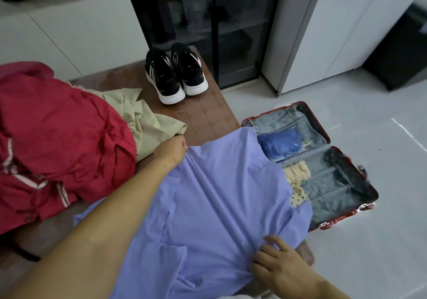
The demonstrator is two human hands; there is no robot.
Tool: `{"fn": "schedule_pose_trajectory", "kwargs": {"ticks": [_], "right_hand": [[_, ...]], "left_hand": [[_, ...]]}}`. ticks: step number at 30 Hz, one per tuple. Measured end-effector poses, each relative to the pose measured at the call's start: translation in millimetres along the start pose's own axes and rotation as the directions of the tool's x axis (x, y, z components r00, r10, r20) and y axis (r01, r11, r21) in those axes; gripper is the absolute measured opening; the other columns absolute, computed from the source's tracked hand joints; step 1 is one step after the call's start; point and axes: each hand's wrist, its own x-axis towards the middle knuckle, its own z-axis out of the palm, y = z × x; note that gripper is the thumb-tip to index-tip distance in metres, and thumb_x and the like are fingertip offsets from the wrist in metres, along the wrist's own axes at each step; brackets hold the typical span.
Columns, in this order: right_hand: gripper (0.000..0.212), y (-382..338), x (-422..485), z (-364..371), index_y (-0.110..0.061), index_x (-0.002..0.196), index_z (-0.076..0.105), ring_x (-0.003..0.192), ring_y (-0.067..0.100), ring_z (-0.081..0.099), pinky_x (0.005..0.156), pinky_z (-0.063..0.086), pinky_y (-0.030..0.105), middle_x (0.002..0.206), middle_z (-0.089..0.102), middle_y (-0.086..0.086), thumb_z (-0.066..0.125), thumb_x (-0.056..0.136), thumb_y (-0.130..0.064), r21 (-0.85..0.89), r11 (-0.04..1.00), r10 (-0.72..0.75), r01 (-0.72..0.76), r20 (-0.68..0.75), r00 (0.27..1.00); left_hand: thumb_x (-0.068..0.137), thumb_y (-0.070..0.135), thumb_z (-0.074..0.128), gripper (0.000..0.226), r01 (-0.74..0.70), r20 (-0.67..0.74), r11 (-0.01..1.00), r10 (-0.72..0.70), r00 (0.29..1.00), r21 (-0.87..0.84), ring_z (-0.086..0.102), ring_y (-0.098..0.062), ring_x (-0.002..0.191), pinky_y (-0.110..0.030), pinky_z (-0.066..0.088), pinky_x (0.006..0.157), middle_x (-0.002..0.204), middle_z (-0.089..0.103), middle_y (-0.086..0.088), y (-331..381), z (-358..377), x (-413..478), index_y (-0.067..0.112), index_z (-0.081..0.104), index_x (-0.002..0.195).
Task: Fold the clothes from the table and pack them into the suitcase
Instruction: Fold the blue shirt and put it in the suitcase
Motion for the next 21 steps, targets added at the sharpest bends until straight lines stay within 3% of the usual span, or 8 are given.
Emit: {"fn": "schedule_pose_trajectory", "kwargs": {"ticks": [3,5,8,9,11,13,16,21], "right_hand": [[0.027,9.9,1.3,-13.5,-0.028,0.093,0.065,0.086,0.016,0.059,0.101,0.035,0.037,0.09,0.063,-0.005,0.041,0.096,-0.041,0.084,0.992,0.105,-0.096,-0.121,0.987],[0.035,24.6,-6.6,-22.4,-0.025,0.106,0.063,0.095,0.02,0.056,0.095,0.036,0.038,0.103,0.064,0.0,0.041,0.093,-0.05,0.184,0.908,0.405,-0.375,-0.166,0.899],[0.064,45.4,-19.4,-29.3,-0.017,0.104,0.062,0.096,0.028,0.058,0.087,0.04,0.042,0.102,0.065,0.005,0.037,0.08,-0.071,0.269,0.325,0.927,-0.907,0.101,0.362],[0.074,49.6,-19.1,-32.8,-0.017,0.093,0.062,0.09,0.028,0.059,0.083,0.042,0.042,0.094,0.065,0.007,0.034,0.071,-0.081,0.337,0.054,0.944,-0.94,0.29,0.158],[0.075,52.3,-15.9,-35.3,-0.016,0.067,0.055,0.075,0.027,0.053,0.075,0.042,0.036,0.075,0.06,0.009,0.038,0.061,-0.088,0.424,-0.402,0.796,-0.811,0.6,-0.081],[0.065,52.6,-16.3,-31.6,-0.01,0.062,0.054,0.069,0.024,0.049,0.07,0.04,0.033,0.068,0.055,0.011,0.057,0.074,-0.073,0.425,-0.595,0.672,-0.683,0.728,-0.132],[0.045,51.3,-13.7,-29.3,-0.004,0.061,0.058,0.065,0.02,0.049,0.064,0.039,0.033,0.06,0.056,0.003,0.079,0.072,-0.042,0.529,-0.533,0.753,-0.661,0.652,-0.086],[0.025,54.5,-12.9,-35.1,-0.007,0.061,0.06,0.053,0.018,0.046,0.054,0.035,0.029,0.046,0.052,-0.004,0.07,0.083,-0.012,0.673,-0.455,0.836,-0.584,0.549,-0.018]], "left_hand": [[0.089,0.029,0.054,0.012,-0.007,0.029,0.999,0.008,1.0,-0.046,0.059,-0.025,0.085,-0.031,0.044,0.072,0.089,0.064,-0.002,10.8,1.1,-0.3,0.019,0.052,0.083],[0.086,0.031,0.058,0.014,-0.022,0.04,0.992,0.027,0.999,-0.121,0.06,-0.022,0.082,-0.033,0.049,0.077,0.086,0.064,0.001,20.0,-0.3,2.1,0.018,0.055,0.091],[0.085,0.034,0.061,0.02,-0.074,0.104,0.98,0.094,0.99,-0.186,0.06,-0.02,0.083,-0.036,0.05,0.081,0.093,0.062,0.003,45.3,2.3,10.3,0.02,0.055,0.098],[0.086,0.033,0.061,0.022,-0.097,0.108,0.975,0.12,0.987,-0.199,0.059,-0.02,0.085,-0.036,0.05,0.081,0.094,0.059,0.004,57.0,4.0,13.2,0.019,0.056,0.101],[0.087,0.028,0.061,0.024,-0.126,0.099,0.958,0.156,0.983,-0.259,0.056,-0.021,0.089,-0.035,0.047,0.082,0.096,0.054,0.002,82.7,8.8,19.2,0.012,0.057,0.105],[0.087,0.026,0.062,0.024,-0.121,0.105,0.935,0.164,0.981,-0.333,0.054,-0.022,0.088,-0.034,0.045,0.08,0.095,0.054,-0.001,107.8,13.8,23.9,0.009,0.056,0.104],[0.087,0.039,0.061,0.034,-0.066,0.203,0.955,0.129,0.971,-0.289,0.055,-0.024,0.088,-0.029,0.04,0.071,0.093,0.054,-0.004,134.9,17.1,32.6,0.008,0.055,0.101],[0.091,0.029,0.058,0.033,0.031,0.421,0.957,0.097,0.902,-0.287,0.052,-0.025,0.09,-0.027,0.038,0.064,0.102,0.054,-0.008,155.3,2.4,47.5,0.004,0.058,0.113]]}}
